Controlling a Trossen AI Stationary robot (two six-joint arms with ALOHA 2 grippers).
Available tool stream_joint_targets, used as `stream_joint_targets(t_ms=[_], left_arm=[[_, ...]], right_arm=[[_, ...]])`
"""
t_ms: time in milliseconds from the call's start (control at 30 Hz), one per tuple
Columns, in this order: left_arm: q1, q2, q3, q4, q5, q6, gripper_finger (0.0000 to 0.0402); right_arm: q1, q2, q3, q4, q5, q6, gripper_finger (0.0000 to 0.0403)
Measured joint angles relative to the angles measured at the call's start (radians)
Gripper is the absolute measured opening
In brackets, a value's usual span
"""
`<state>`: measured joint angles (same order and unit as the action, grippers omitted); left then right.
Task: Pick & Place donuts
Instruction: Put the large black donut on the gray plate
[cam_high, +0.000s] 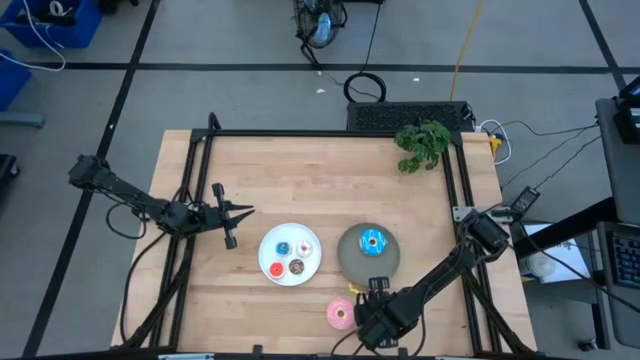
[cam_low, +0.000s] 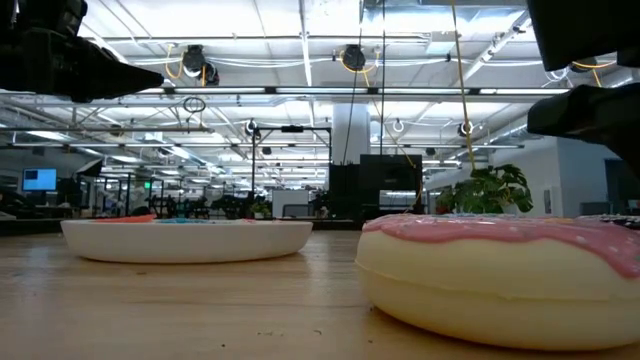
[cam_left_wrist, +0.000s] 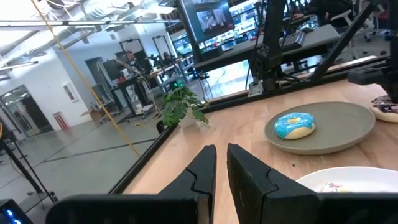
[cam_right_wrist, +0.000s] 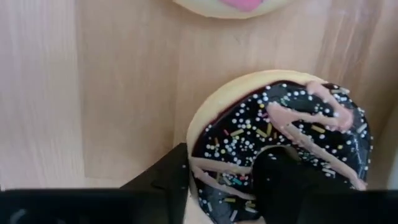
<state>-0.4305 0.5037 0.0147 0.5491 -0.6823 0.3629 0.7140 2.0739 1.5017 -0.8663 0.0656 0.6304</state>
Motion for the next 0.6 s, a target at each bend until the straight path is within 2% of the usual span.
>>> stream_joint_targets(t_ms=[167, 233, 467, 600], left_arm=[[0.000, 0.000, 0.000, 0.000, 0.000, 0.041, 0.0047], [0.000, 0.000, 0.000, 0.000, 0.000, 0.042, 0.0047], [0.000, 0.000, 0.000, -0.001, 0.000, 0.047, 0.0047], [0.000, 0.000, 0.000, 0.000, 0.000, 0.047, 0.0047]], right_arm=[[-0.001, -0.013, -0.003, -0.018, 0.012, 0.010, 0.0041], [-0.001, -0.025, -0.004, -0.026, 0.002, 0.009, 0.0015], [0.008, -0.090, 0.071, -0.130, 0.005, 0.016, 0.0010], [-0.008, -0.144, 0.125, -0.288, 0.106, 0.002, 0.0008]])
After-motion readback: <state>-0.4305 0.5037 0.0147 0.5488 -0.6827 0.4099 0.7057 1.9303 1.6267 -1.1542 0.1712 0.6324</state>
